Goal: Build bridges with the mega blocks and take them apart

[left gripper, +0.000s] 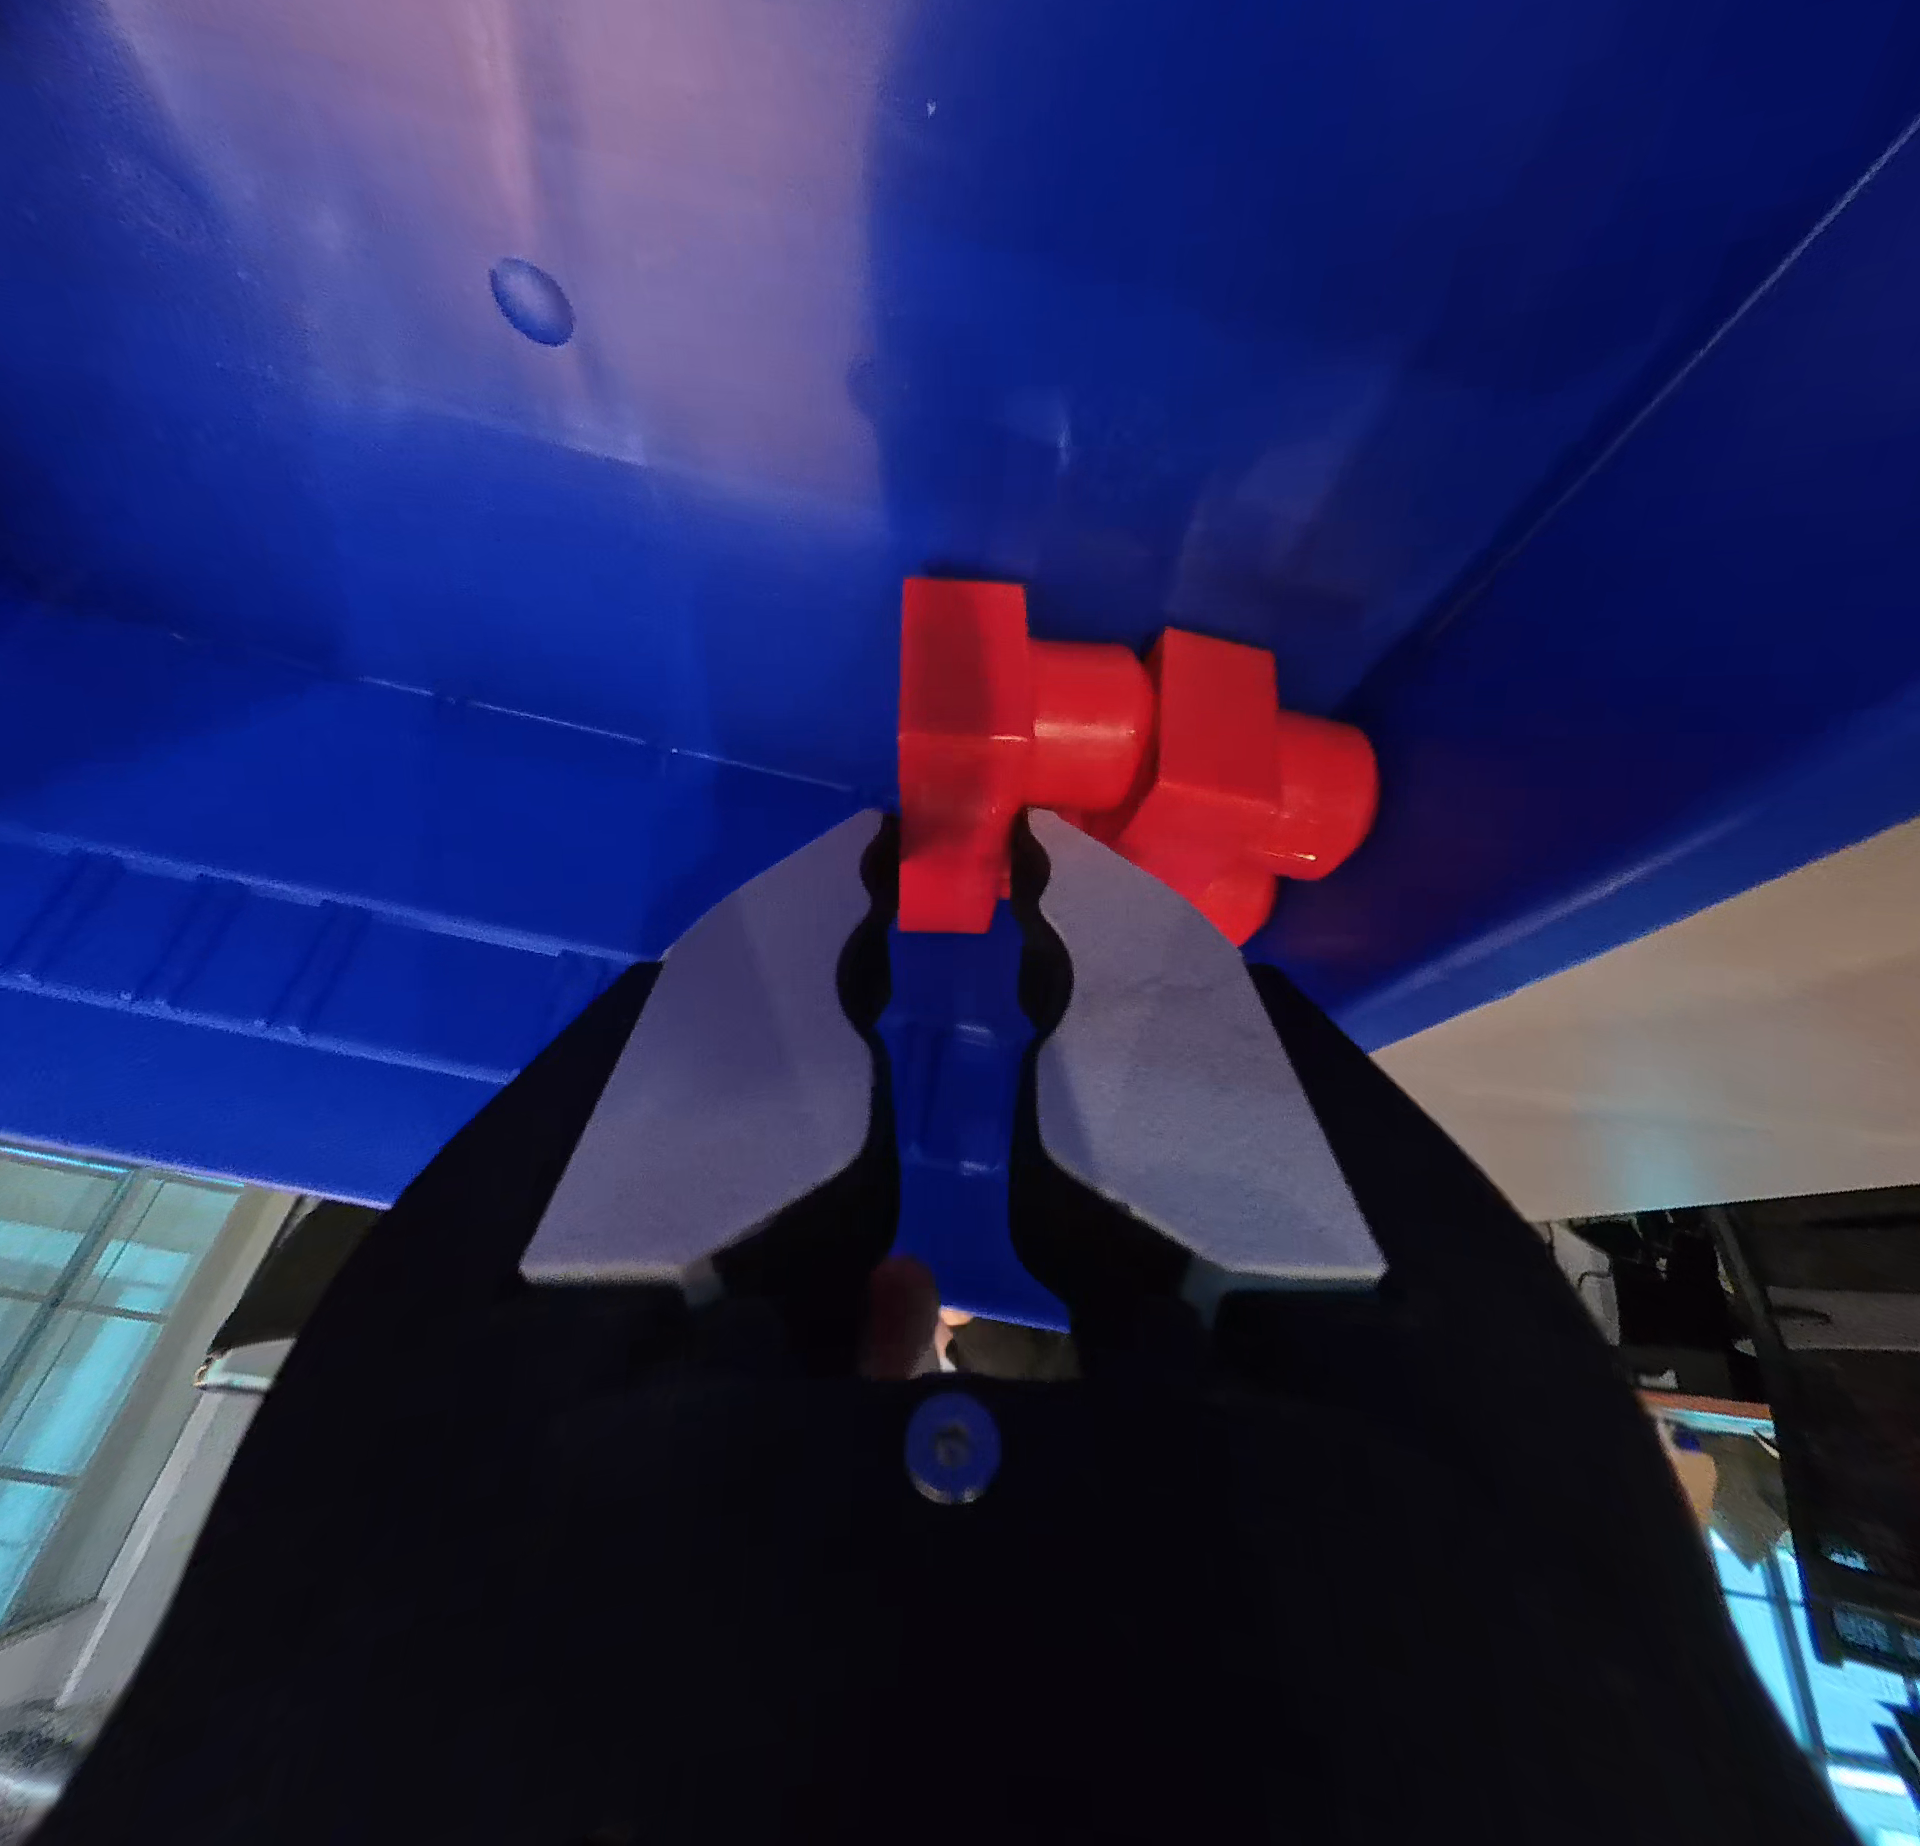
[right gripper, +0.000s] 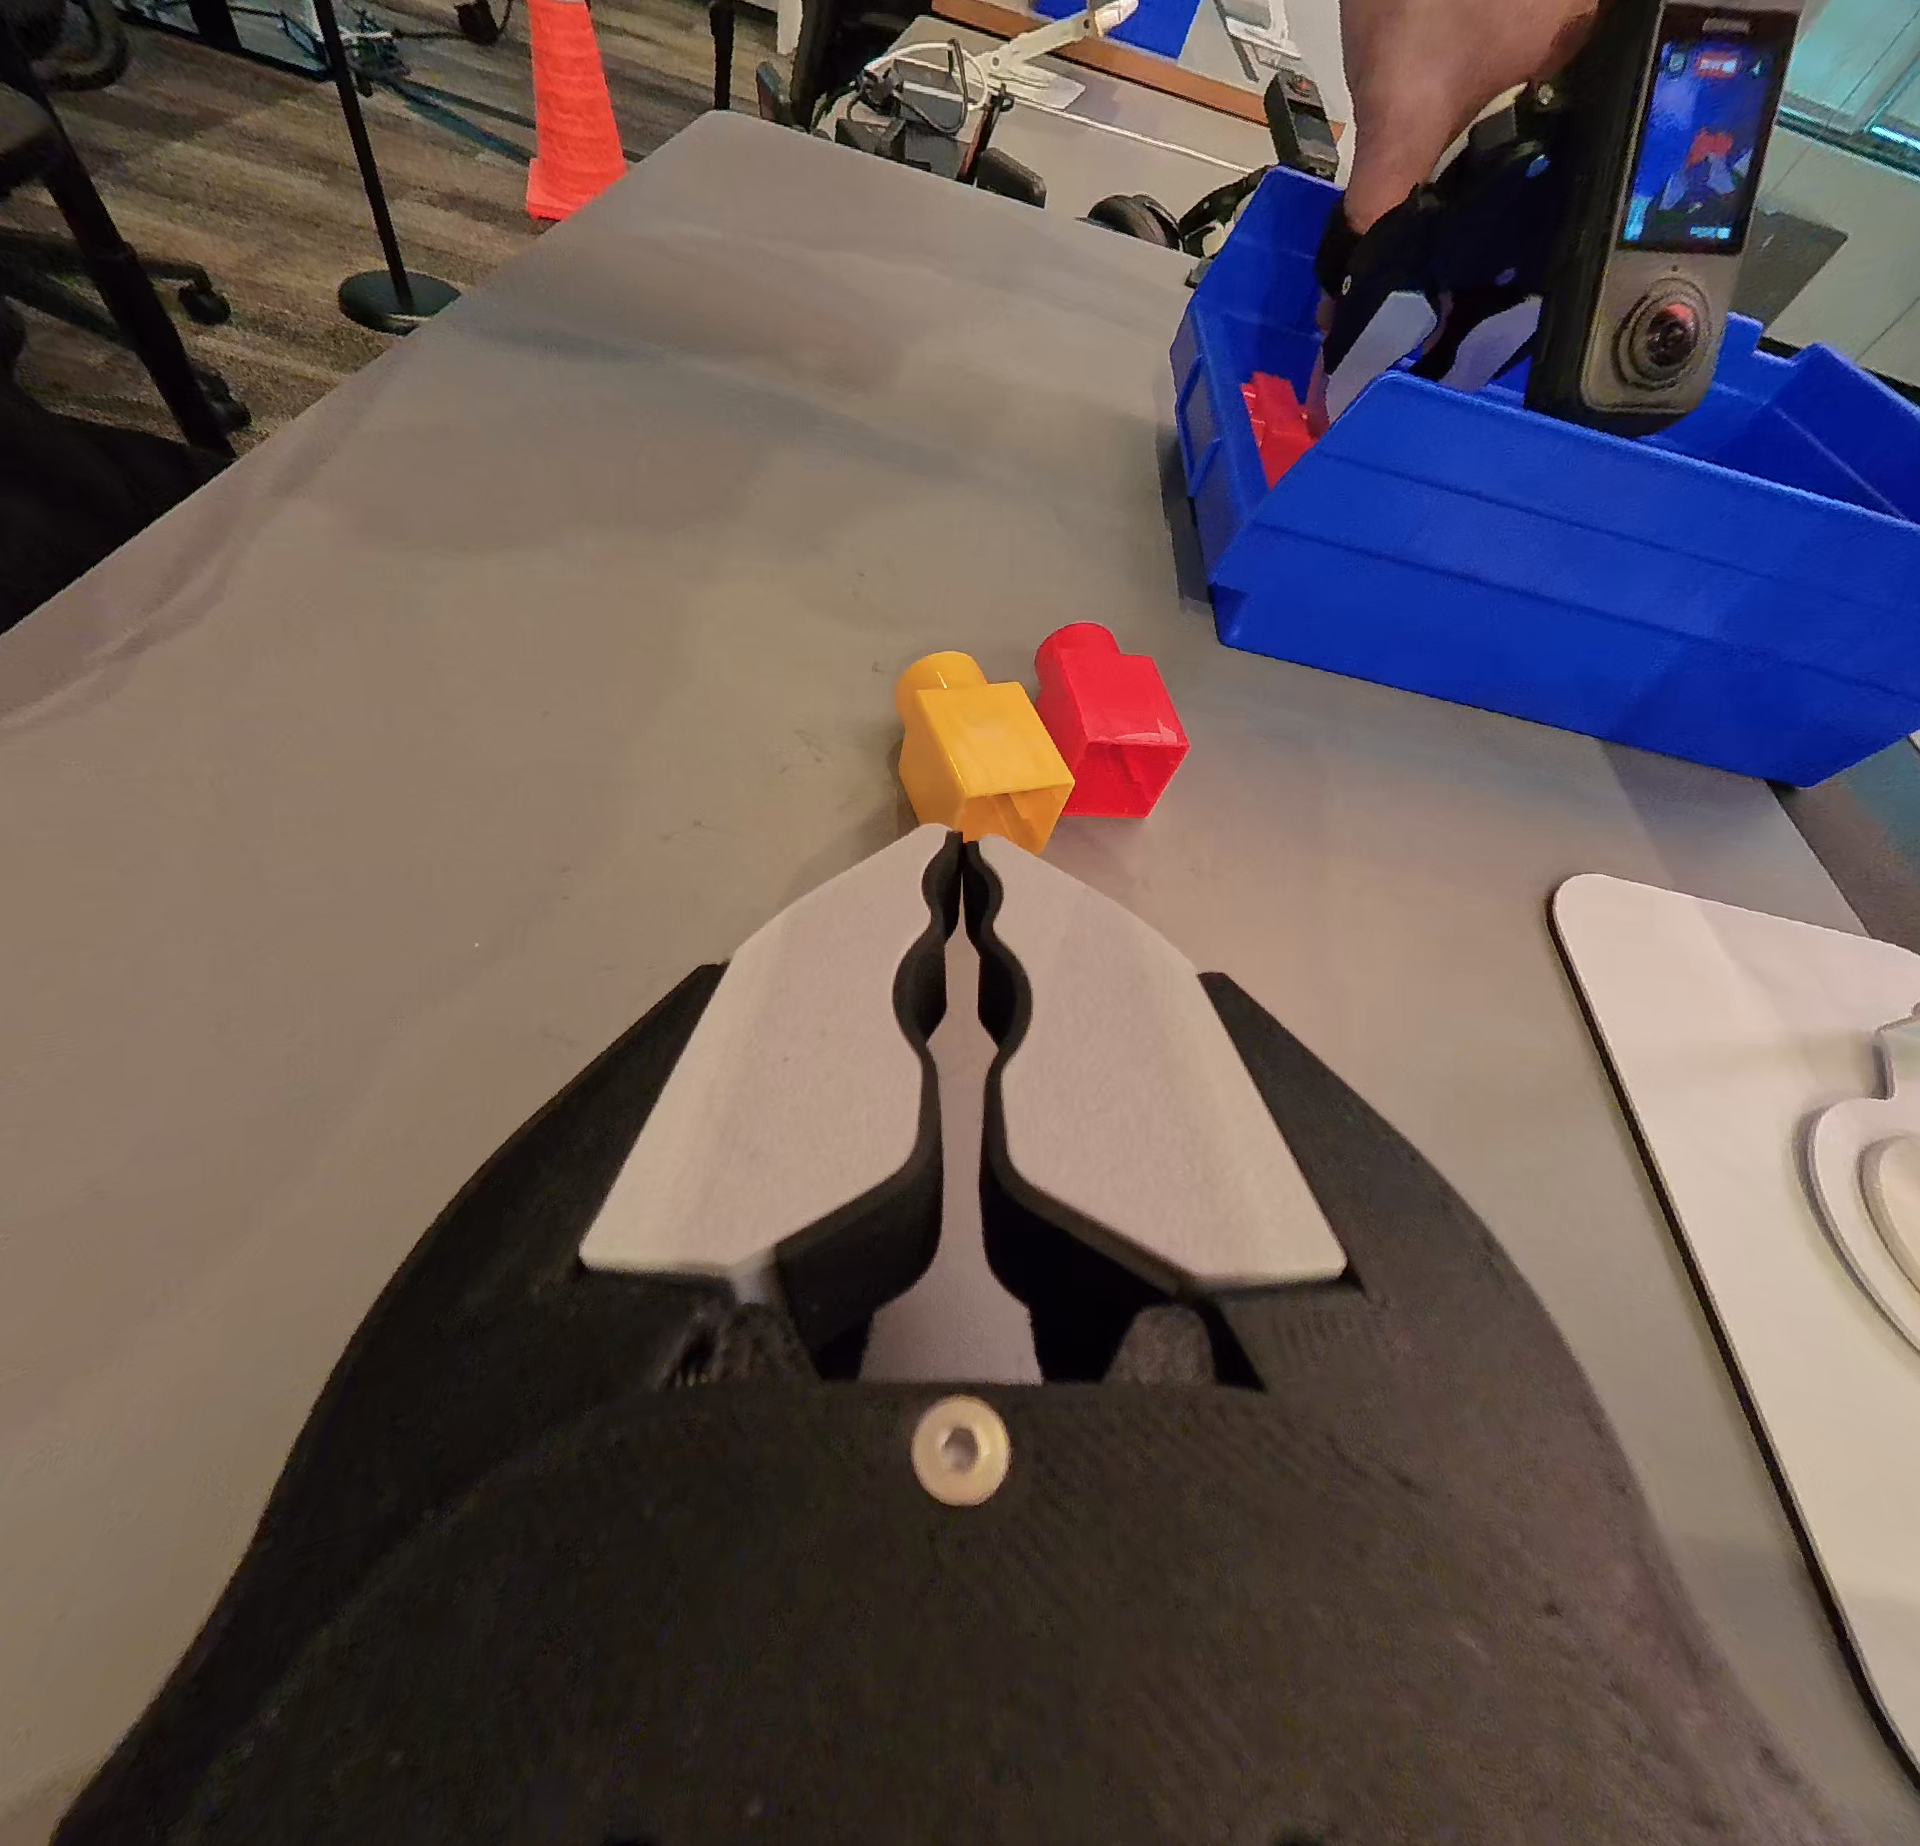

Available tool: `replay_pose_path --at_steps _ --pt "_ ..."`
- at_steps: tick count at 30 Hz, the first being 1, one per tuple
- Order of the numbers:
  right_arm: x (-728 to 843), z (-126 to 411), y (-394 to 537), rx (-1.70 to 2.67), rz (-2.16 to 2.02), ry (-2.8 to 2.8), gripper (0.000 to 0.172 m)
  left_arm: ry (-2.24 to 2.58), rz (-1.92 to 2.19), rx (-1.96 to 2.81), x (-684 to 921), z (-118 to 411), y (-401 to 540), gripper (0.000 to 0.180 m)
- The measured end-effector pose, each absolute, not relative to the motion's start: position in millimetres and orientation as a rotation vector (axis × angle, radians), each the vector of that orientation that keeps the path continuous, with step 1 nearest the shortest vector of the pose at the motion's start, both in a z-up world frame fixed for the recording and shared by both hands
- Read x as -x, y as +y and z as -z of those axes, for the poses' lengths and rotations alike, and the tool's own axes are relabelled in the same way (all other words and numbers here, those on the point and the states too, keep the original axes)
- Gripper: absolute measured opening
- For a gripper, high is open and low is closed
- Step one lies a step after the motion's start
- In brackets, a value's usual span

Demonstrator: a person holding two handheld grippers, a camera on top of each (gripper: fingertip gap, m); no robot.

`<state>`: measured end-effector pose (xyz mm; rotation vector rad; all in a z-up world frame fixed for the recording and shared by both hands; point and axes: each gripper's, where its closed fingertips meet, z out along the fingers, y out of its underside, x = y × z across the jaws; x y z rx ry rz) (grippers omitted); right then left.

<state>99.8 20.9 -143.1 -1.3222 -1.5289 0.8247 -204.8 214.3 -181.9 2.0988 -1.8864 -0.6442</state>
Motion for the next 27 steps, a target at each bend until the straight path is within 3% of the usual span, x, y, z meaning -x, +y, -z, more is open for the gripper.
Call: replay_pose_path --at_steps 16,27 --pt "-100 143 21 1.323 -0.824 -1.527 0.000 -1.978 0.678 -2.482 173 132 227 0.019" --pt "-101 139 24 1.326 -0.838 -1.495 0.000 -2.254 0.220 -2.812 99 73 143 0.019"
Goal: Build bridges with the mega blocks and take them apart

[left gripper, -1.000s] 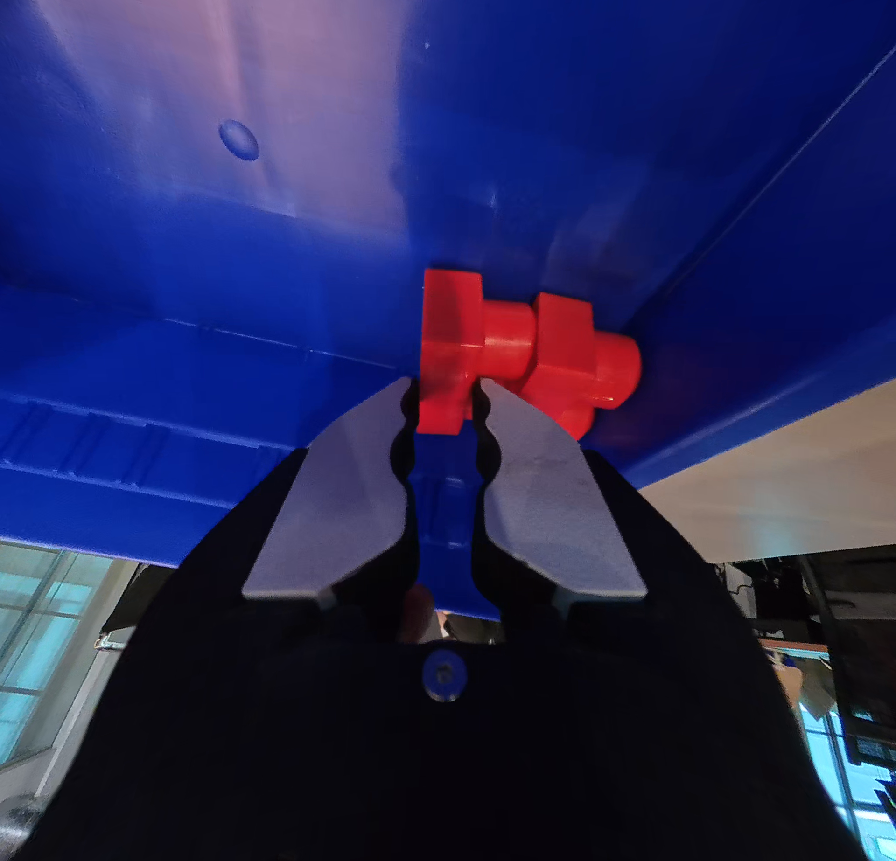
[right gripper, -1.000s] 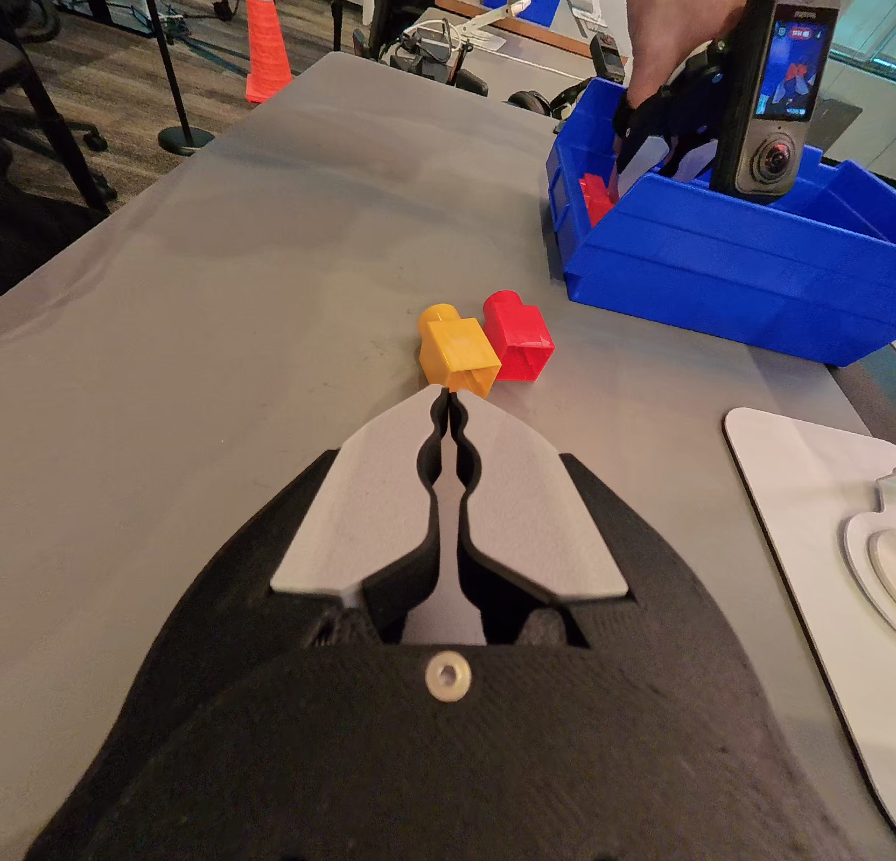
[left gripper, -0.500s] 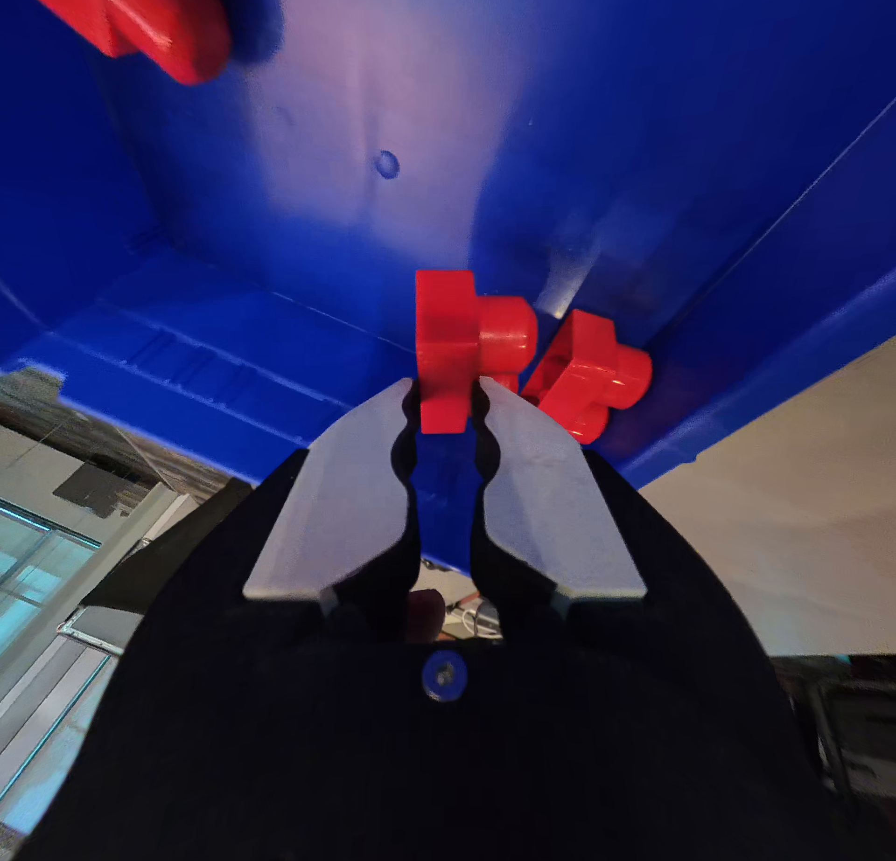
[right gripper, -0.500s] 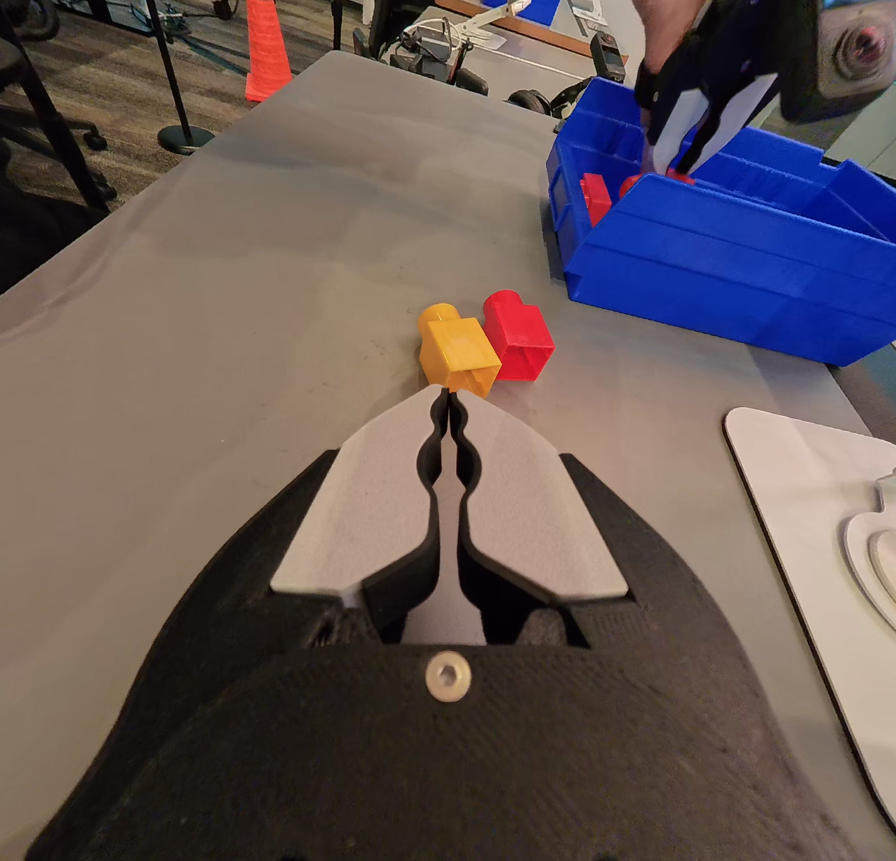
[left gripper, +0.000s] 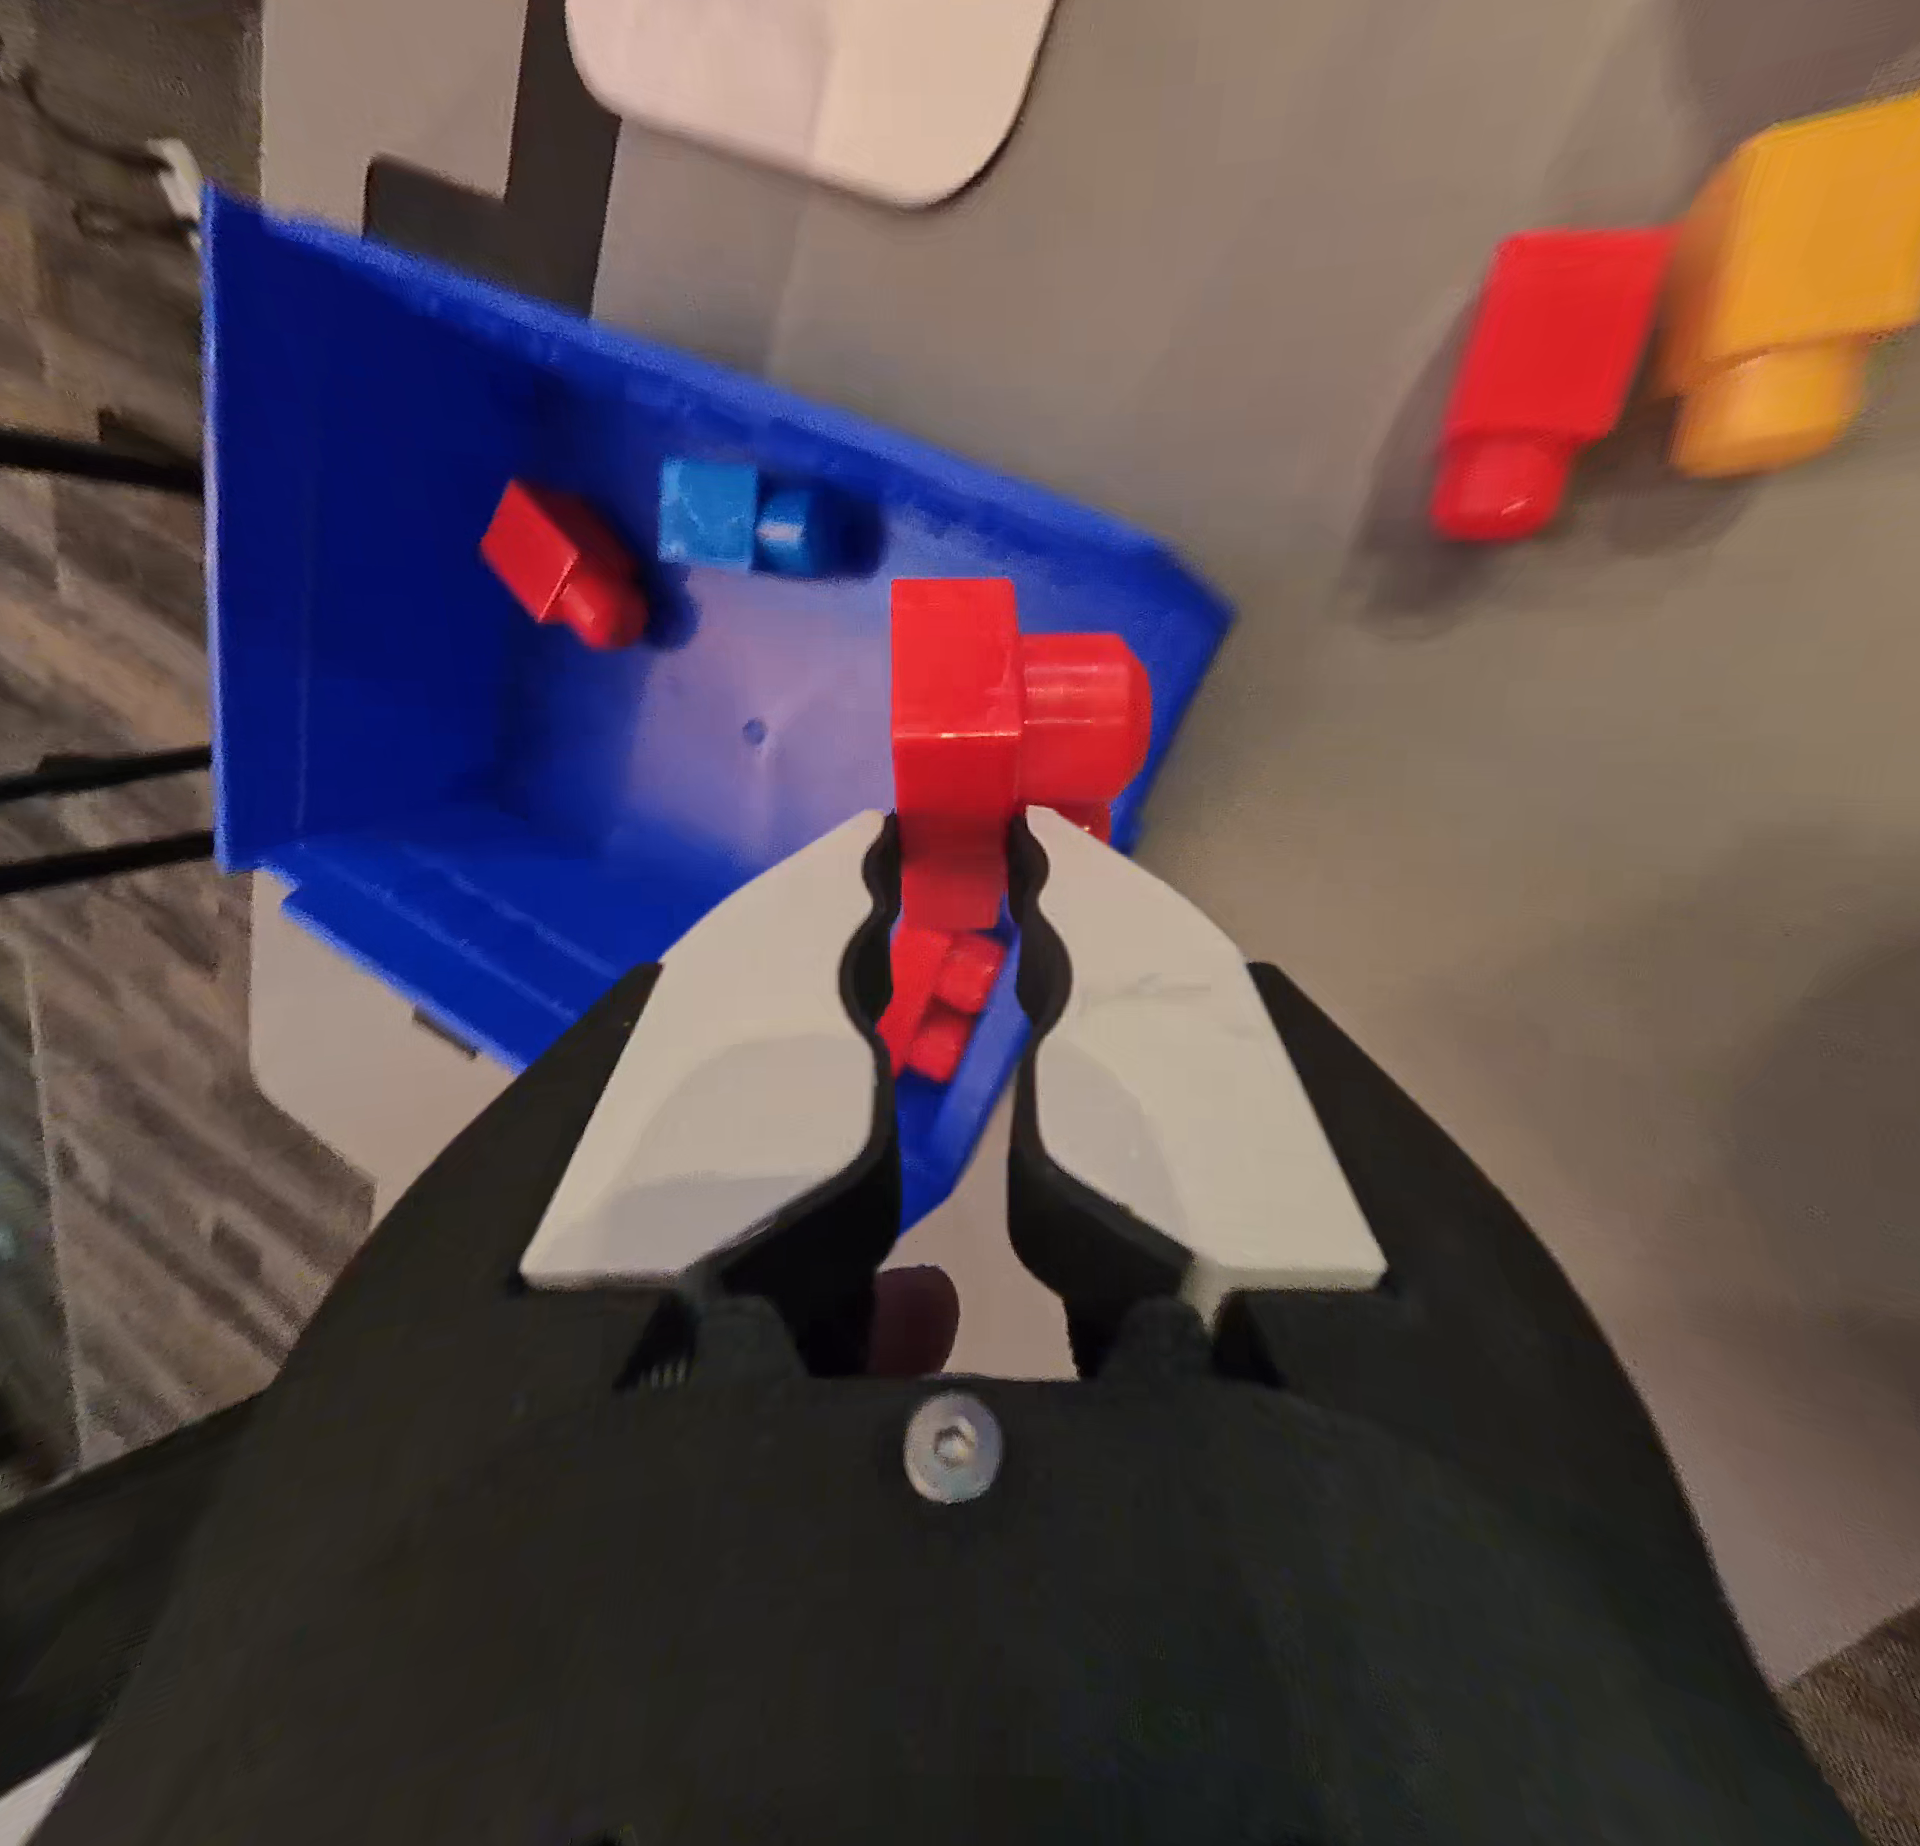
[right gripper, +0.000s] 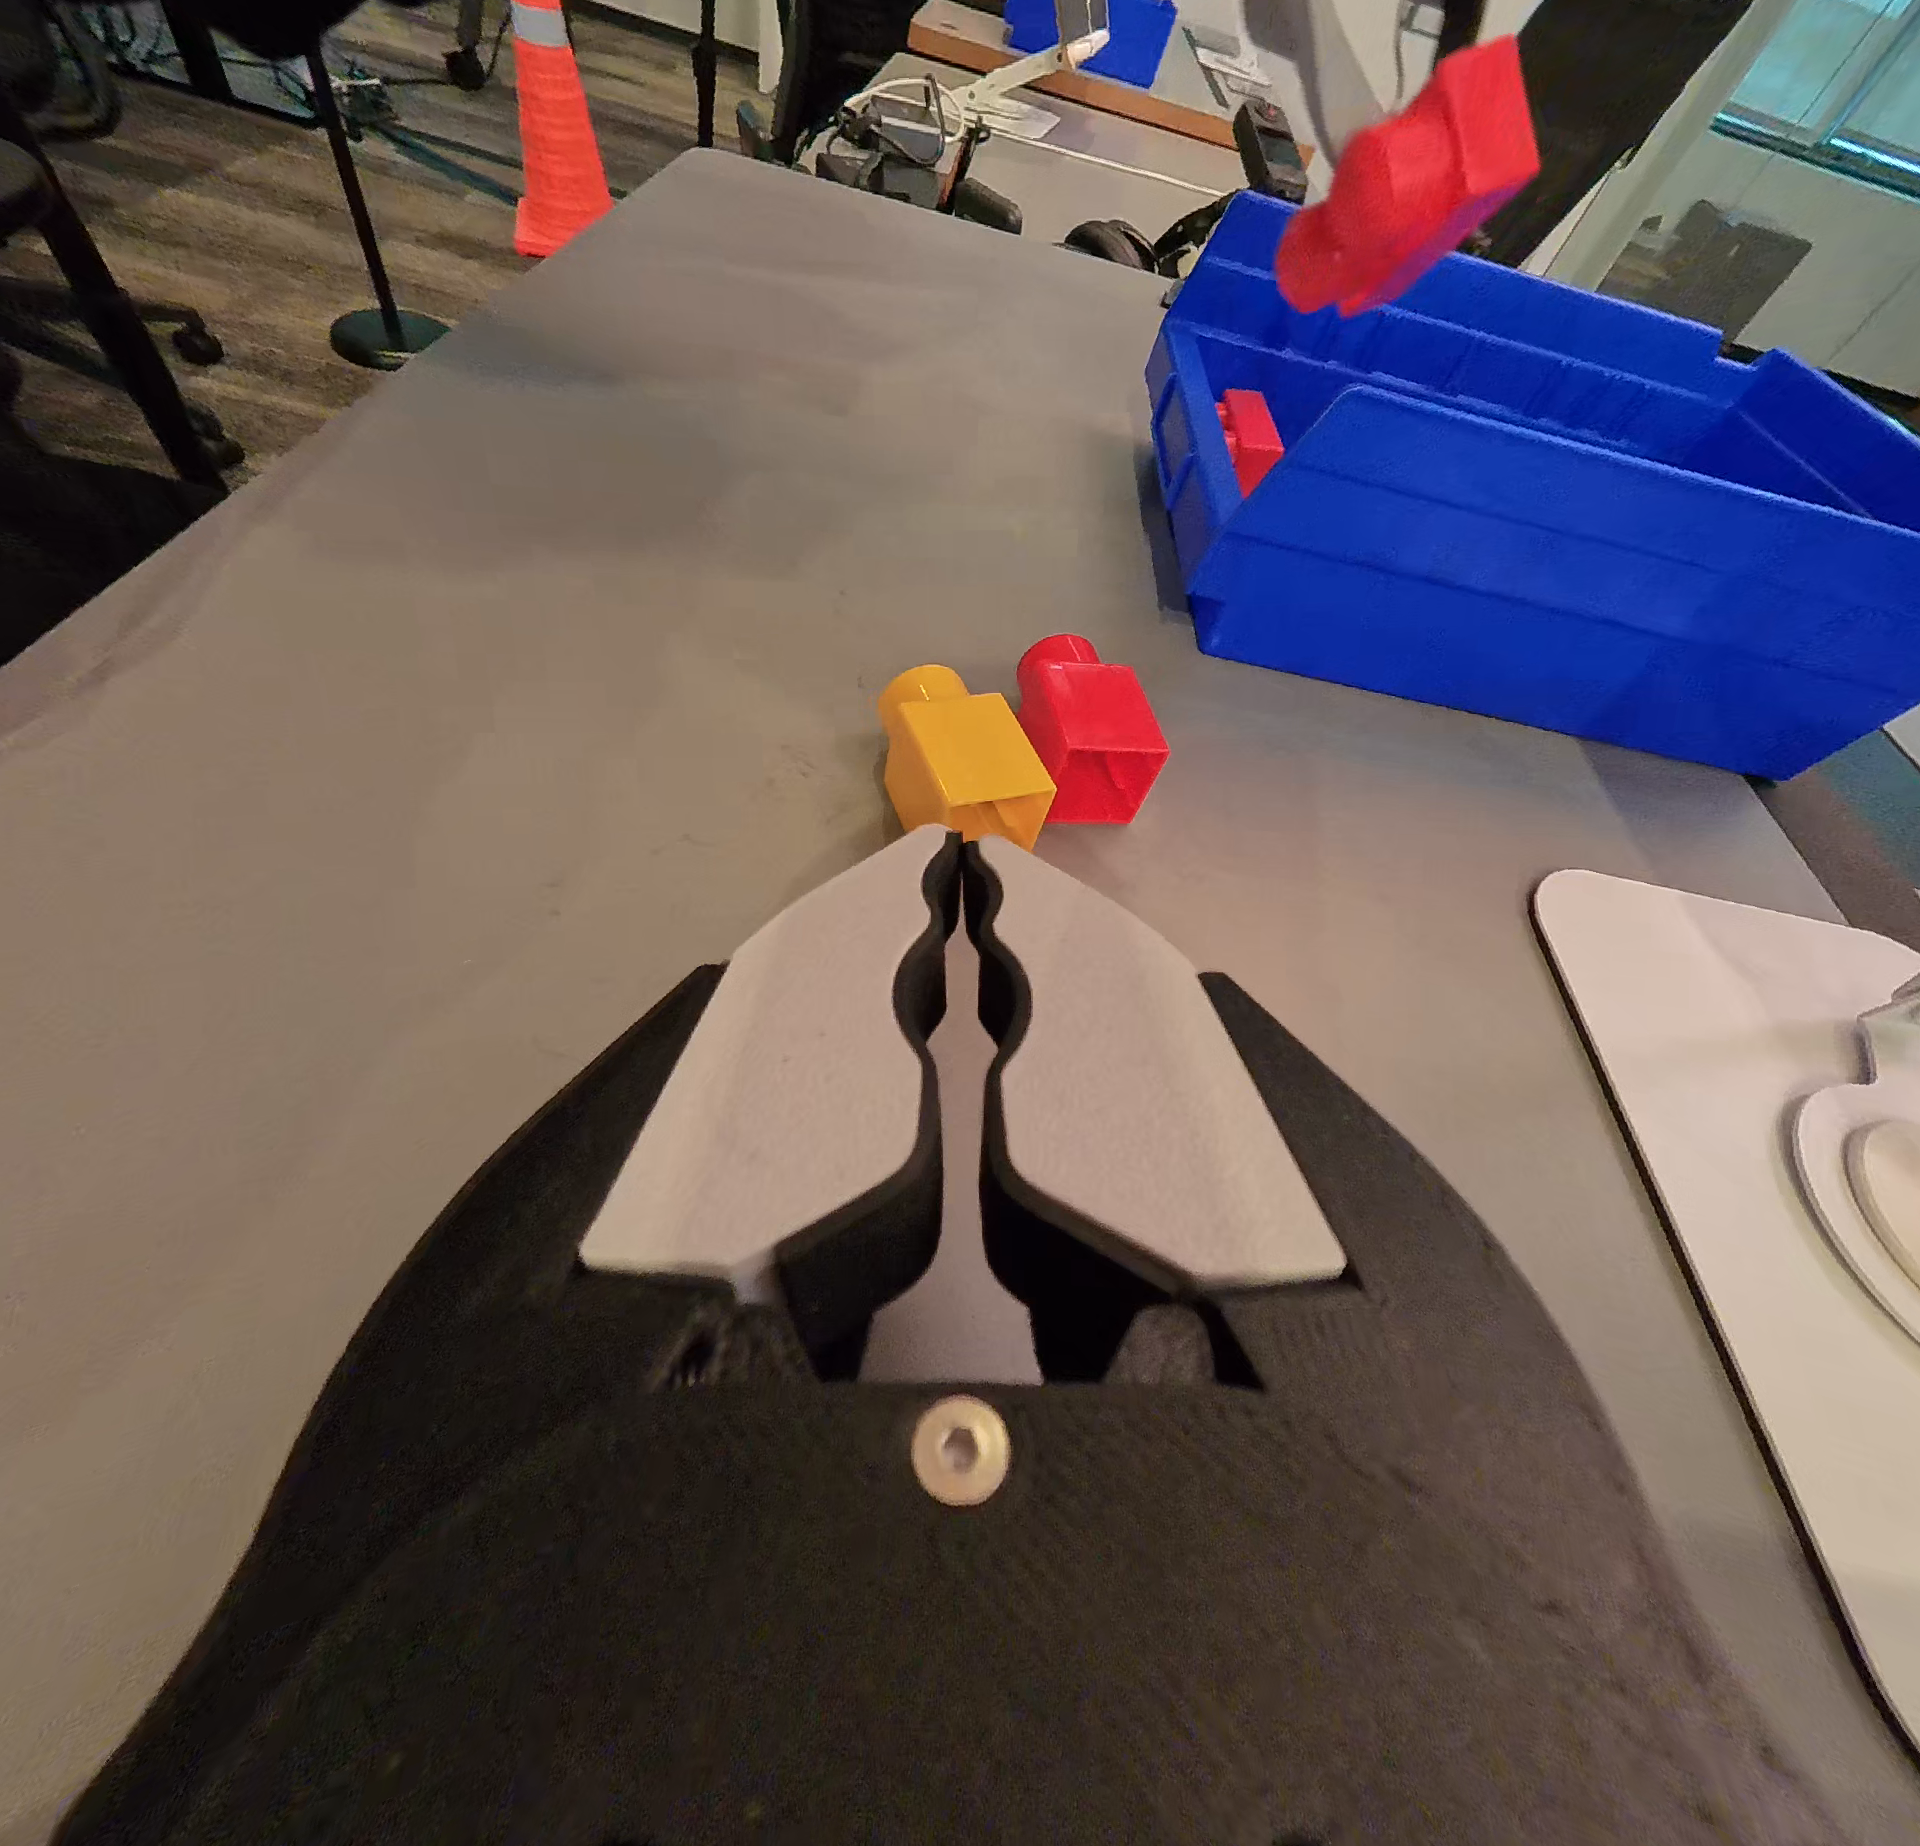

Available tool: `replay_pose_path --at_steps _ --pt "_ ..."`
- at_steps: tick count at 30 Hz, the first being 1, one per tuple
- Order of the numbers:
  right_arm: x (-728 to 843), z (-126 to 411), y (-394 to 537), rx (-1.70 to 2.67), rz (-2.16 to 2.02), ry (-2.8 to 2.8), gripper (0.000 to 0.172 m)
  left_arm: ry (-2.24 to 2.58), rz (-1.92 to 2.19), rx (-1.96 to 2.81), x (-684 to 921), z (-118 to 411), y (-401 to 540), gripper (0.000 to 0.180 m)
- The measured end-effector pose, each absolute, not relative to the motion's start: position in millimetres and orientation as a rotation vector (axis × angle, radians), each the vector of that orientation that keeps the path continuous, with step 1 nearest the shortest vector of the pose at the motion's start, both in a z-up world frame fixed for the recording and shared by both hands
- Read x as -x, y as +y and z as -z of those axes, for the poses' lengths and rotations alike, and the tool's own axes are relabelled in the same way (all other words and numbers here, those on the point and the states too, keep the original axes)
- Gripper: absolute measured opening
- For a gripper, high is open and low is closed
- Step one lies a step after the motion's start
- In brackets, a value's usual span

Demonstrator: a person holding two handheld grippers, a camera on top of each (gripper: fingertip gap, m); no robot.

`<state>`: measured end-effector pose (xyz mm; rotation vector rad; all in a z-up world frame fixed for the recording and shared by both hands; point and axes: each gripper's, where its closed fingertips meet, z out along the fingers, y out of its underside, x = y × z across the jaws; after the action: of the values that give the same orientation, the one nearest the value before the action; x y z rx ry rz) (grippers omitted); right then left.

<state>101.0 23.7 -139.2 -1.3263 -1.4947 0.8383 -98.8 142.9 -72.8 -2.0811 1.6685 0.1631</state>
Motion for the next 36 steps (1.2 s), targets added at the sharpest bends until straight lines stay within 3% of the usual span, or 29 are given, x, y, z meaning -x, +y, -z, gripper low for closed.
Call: replay_pose_path --at_steps 10,15,36 --pt "-110 132 28 1.336 -0.863 -1.432 0.000 1.891 0.250 1.951 -29 123 15 0.019" --pt "-120 133 31 1.347 -0.850 -1.419 0.000 2.020 0.191 1.960 -57 158 -14 0.019" --pt "-123 134 34 1.364 -0.849 -1.416 0.000 2.204 0.101 2.062 -91 185 -22 0.020"
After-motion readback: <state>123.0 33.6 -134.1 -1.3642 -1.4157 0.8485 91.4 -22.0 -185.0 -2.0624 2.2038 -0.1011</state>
